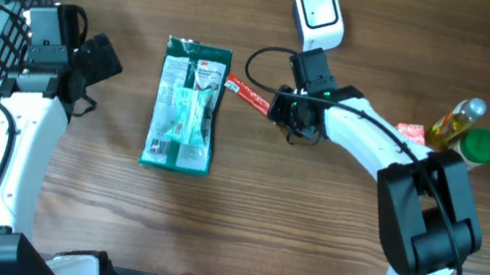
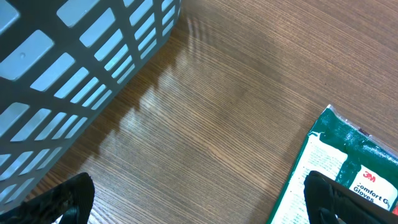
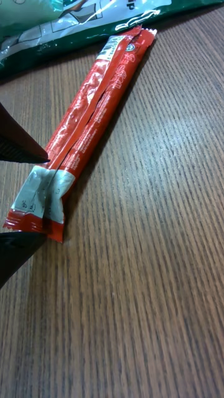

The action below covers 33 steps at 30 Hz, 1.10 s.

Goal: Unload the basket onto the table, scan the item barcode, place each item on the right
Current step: 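Align the right gripper over the red stick's end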

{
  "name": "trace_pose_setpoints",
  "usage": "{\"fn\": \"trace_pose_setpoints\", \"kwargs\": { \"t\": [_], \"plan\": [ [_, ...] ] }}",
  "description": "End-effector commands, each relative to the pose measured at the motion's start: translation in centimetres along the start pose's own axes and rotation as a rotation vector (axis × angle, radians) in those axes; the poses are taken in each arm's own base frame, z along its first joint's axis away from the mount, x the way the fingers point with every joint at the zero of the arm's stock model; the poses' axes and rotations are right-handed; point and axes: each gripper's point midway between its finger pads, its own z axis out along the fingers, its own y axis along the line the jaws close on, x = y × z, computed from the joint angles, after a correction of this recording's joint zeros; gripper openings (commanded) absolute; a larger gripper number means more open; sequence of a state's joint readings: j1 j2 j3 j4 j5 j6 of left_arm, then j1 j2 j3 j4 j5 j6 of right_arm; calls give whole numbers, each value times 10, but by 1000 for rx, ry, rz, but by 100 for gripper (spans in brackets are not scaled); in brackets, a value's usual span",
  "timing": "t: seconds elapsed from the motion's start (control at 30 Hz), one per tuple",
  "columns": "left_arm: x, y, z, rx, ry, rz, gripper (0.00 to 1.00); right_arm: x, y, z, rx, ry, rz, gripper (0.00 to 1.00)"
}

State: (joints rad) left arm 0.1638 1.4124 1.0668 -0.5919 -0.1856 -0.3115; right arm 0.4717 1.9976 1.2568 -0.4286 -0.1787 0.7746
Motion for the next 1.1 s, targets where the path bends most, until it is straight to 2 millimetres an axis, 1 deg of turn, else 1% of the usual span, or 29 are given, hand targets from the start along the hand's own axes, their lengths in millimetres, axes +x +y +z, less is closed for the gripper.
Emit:
{"fn": "trace_pose_setpoints", "kwargs": {
  "t": [0.0, 0.13, 0.2, 0.27, 0.33, 0.4, 0.43, 0.47, 0.53, 0.6, 0.67, 0.77, 0.87, 0.93, 1.0, 1.07],
  "plan": [
    [-7, -1, -4, 8, -16, 9, 100, 7, -9, 12, 52, 1, 3, 36],
    [-7, -1, -4, 8, -16, 9, 100, 6, -12, 13, 108, -46, -24, 36],
    [-7, -1, -4, 8, -16, 9, 100, 6, -11, 12, 109, -51, -27, 36],
    [-7, -1, -4, 8, -16, 9, 100, 2, 1, 6, 69, -50, -30, 36],
    [-7, -1, -4, 8, -16, 9, 100, -5, 12, -4, 37, -60, -29, 36],
    [-7, -1, -4, 8, -16, 9, 100, -13, 22, -16, 9, -83, -32, 30],
    [-7, -1, -4, 8, -16, 9, 100, -16, 28, -25, -8, -100, -37, 26],
    [-7, -1, -4, 8, -16, 9, 100, -16, 30, -29, -13, -105, -39, 25],
    [-7, -1, -4, 8, -16, 9, 100, -16, 31, -29, -12, -107, -45, 25],
    [-7, -1, -4, 8, -16, 9, 100, -14, 30, -26, -1, -106, -52, 31],
    [-7, -1, -4, 8, -16, 9, 100, -12, 29, -22, 8, -107, -57, 34],
    [-7, -1, -4, 8, -16, 9, 100, -10, 36, -13, -6, -110, -74, 33],
    [-7, -1, -4, 8, -16, 9, 100, -6, 37, 0, -6, -103, -82, 32],
    [-7, -1, -4, 8, -16, 9, 100, -1, 32, 10, 10, -85, -73, 29],
    [-7, -1, -4, 8, -16, 9, 100, 3, 25, 15, 37, -64, -72, 28],
    [-7, -1, -4, 8, -16, 9, 100, 5, 15, 15, 80, -63, -68, 26]
  ]
}}
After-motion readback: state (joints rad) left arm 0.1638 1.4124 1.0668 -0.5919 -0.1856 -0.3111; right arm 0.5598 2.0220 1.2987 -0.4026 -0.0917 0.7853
